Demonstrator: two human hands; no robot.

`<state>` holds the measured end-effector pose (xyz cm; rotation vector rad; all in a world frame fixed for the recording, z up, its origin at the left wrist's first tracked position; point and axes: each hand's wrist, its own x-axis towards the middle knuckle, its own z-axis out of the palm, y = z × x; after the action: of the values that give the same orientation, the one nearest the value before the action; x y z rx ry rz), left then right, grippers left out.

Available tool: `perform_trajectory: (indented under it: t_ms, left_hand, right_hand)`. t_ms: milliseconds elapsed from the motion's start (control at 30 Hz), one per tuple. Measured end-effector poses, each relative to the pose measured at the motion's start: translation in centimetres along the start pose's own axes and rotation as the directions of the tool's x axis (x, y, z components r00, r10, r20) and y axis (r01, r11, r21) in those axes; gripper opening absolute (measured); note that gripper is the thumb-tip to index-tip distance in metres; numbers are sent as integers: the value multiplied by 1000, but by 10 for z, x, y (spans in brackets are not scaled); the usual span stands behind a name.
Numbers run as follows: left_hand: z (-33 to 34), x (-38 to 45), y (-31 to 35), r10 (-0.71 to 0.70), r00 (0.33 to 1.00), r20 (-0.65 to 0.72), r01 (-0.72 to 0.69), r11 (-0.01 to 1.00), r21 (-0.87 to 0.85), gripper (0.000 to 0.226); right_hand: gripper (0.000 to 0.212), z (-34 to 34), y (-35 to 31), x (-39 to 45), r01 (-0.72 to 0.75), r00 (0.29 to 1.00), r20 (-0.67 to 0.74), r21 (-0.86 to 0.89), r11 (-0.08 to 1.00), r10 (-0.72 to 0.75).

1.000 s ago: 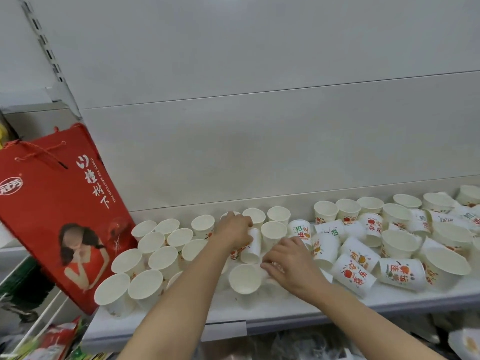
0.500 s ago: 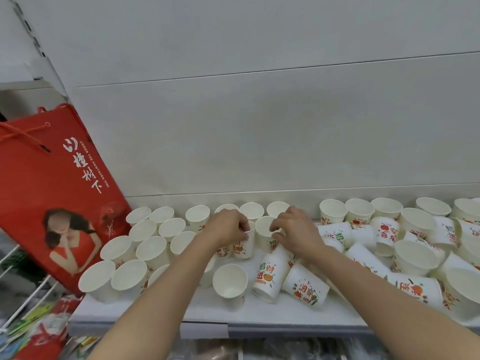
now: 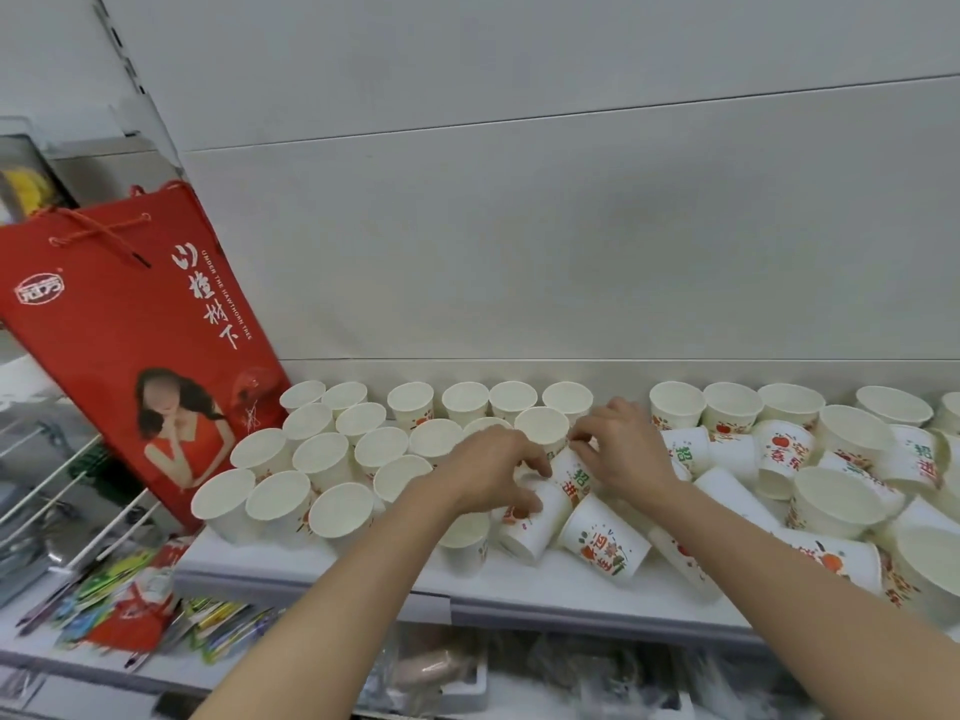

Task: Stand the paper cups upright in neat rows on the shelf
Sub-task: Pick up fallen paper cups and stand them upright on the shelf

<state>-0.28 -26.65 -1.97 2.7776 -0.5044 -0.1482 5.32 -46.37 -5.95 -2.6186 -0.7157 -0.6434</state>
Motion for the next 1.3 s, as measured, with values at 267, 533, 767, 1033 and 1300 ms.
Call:
perform_trajectory:
  t_ms: [267,533,767,1033,1300]
  left_hand:
    - [3,1,9,-46,996,72,46,999,2,50]
    - [-1,0,21,-71,996,55,73,997,-38,31]
    - [-7,-22,14,-72,997,-17,67,981,-180,14]
    - [9,-52,11,-41,980,-194,35,999,-36,15]
    - [8,-61,22,62,960,-272,29,948,318,7]
  right_hand:
    - [43,-7,-5,-16,-313,935,156,-65,947,320]
    - [14,-11,-20,-9,-673,735,297,210,710,609]
    - [13,-31,-17,-13,-603,793,293,497,624,534]
    - [10,-32,-26,-19,-325,943,178,318,891,281]
    - [5,-22,-50,-33,-158,979,139,47,986,150]
